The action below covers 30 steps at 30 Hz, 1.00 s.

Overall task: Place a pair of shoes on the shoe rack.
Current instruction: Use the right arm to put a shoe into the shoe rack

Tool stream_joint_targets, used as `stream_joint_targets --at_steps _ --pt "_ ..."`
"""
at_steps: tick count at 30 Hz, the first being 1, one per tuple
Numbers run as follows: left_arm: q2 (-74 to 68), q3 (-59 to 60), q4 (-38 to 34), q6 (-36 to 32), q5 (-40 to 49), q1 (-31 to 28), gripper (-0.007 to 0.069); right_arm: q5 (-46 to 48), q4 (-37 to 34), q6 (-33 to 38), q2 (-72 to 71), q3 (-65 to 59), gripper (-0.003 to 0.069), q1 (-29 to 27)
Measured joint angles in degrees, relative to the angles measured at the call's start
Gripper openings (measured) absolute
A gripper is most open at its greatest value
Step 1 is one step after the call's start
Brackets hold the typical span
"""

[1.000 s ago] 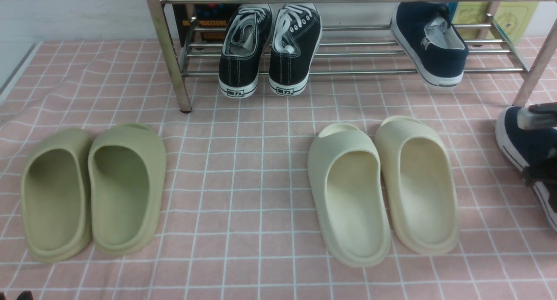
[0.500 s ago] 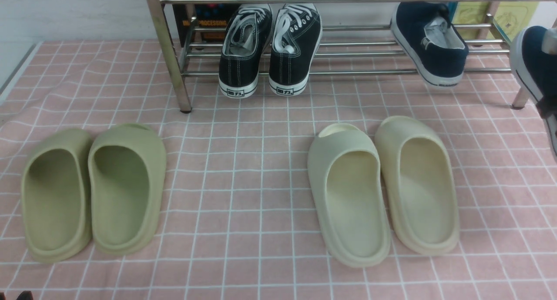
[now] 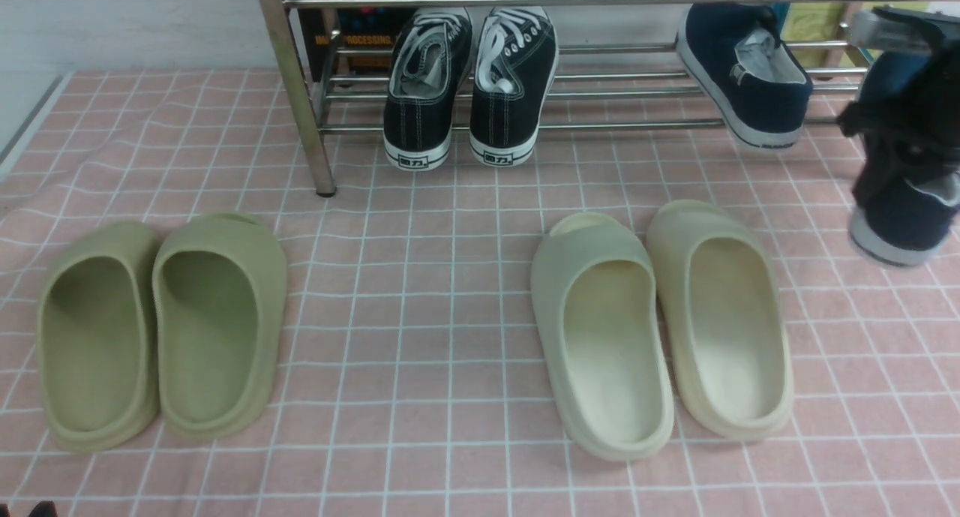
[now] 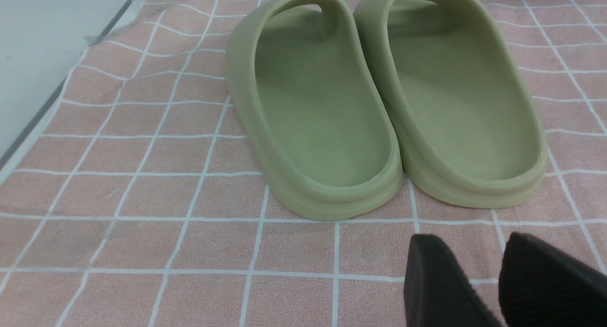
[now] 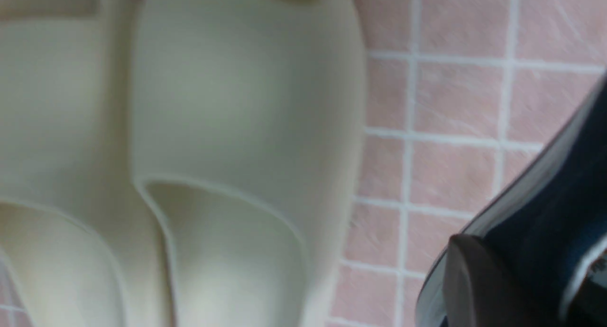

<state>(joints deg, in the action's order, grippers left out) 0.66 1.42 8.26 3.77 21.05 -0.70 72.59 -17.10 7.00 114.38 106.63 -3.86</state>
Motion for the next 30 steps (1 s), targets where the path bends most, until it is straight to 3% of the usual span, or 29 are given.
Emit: stream_joint_targets --at_steps 5,8,11,20,30 --pt "0.00 0.00 0.06 0.00 0.00 0.00 0.0239 0.00 -0.64 0.00 4.56 8.18 0.0016 1.26" --pt "0.00 0.00 0.06 0.00 0.00 0.00 0.0239 -0.47 6.93 -0.05 4.60 10.24 0.0016 1.80" --pt "0.00 0.00 0.06 0.00 0.00 0.00 0.0239 -1.08 11.32 0.32 4.34 10.45 0.0016 1.34" --pt "0.00 0.00 0.06 0.00 0.00 0.00 0.0239 -0.60 12.58 0.76 3.37 10.49 0.0016 2.16" --pt "0.00 0.00 0.06 0.00 0.00 0.00 0.0239 -7.44 19.31 3.19 5.52 10.49 0.0016 2.22"
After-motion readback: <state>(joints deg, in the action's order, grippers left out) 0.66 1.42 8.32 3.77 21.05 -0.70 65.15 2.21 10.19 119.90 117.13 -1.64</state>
